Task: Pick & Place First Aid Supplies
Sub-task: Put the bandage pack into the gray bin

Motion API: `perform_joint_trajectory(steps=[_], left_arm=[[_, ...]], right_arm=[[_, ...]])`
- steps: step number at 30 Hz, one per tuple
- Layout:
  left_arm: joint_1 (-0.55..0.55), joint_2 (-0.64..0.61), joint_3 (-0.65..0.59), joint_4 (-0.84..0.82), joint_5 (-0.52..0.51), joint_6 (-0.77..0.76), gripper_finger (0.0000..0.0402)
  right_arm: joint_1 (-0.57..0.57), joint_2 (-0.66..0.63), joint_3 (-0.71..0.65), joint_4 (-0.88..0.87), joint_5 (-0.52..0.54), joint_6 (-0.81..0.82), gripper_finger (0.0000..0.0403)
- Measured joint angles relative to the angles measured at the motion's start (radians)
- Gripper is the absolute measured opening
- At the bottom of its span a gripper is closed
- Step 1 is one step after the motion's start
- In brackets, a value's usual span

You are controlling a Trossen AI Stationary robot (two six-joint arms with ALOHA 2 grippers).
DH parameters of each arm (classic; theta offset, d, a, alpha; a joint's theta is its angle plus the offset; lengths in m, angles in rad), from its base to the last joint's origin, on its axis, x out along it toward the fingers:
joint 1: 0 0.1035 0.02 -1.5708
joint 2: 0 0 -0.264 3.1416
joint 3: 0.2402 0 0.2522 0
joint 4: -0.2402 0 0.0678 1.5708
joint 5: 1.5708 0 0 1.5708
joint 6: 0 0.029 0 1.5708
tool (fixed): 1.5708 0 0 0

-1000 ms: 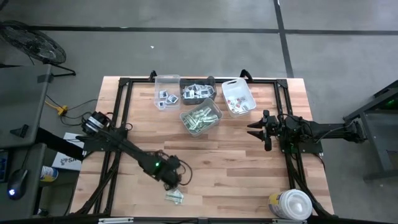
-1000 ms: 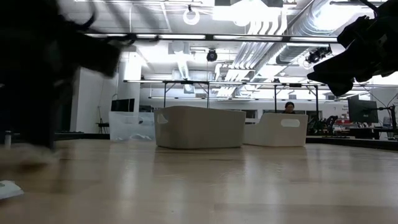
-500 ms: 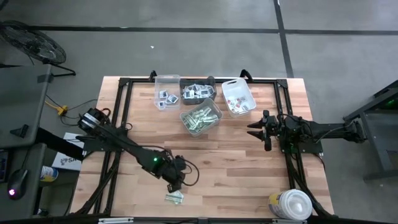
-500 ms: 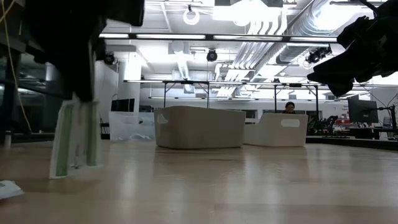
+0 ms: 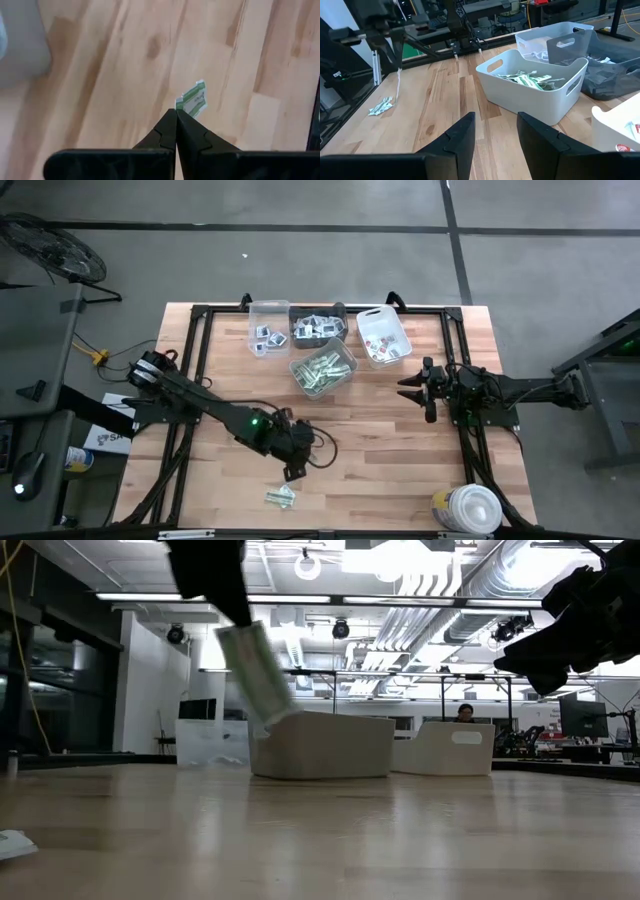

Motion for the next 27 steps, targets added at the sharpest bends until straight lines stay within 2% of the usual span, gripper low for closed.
perform_joint_trajectory(steps=[13,20,27], left_arm=[[0.153,-0.001,0.094,-0.015,-0.083,0.163,0.0],[0.234,-0.001,0.119,-0.007,-0.189,0.17,0.0],[0.327,-0.001,0.119,-0.007,-0.24,0.199,0.0]], right_arm=[[0.0,0.0,0.0,0.0,0.0,0.0,0.014],[0.0,0.0,0.0,0.0,0.0,0.0,0.014],[0.0,0.0,0.0,0.0,0.0,0.0,0.014]])
